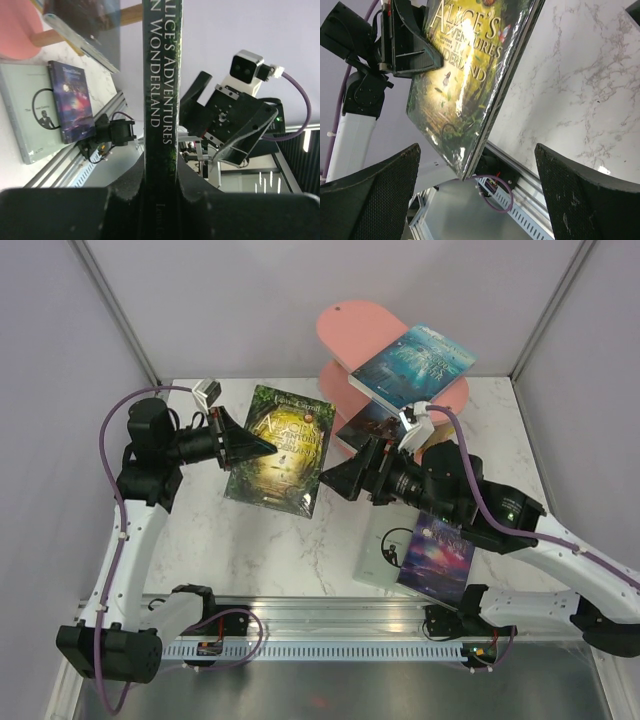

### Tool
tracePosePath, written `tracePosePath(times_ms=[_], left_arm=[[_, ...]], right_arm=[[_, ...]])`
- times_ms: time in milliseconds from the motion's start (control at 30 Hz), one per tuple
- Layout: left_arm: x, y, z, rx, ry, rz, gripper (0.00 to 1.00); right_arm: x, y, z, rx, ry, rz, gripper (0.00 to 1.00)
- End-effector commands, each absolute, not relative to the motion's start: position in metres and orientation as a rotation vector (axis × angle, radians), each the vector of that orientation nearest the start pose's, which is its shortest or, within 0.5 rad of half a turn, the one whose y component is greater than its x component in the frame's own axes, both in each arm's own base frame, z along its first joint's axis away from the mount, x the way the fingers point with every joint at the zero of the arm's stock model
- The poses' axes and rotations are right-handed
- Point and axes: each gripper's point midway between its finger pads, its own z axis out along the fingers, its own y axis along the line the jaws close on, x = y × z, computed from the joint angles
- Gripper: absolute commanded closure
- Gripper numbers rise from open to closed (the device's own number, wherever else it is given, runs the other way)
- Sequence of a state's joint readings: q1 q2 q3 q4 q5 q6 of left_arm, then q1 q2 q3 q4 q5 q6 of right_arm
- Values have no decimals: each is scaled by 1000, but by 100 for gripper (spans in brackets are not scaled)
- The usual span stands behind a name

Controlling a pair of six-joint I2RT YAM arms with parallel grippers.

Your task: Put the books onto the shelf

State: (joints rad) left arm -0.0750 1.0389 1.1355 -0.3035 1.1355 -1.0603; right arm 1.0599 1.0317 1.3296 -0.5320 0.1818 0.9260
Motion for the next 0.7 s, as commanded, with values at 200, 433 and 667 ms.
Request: tracePosePath(times_ms=[200,433,667], left_arm=[[165,-197,444,218,1911,-1926,98],[150,-197,427,203,1941,-1962,98],[141,-197,422,208,1957,-1989,98]], right_arm=[[186,328,409,-25,1913,1249,2],[190,346,428,-51,1868,1317,4],[178,365,449,-78,1792,1505,54]])
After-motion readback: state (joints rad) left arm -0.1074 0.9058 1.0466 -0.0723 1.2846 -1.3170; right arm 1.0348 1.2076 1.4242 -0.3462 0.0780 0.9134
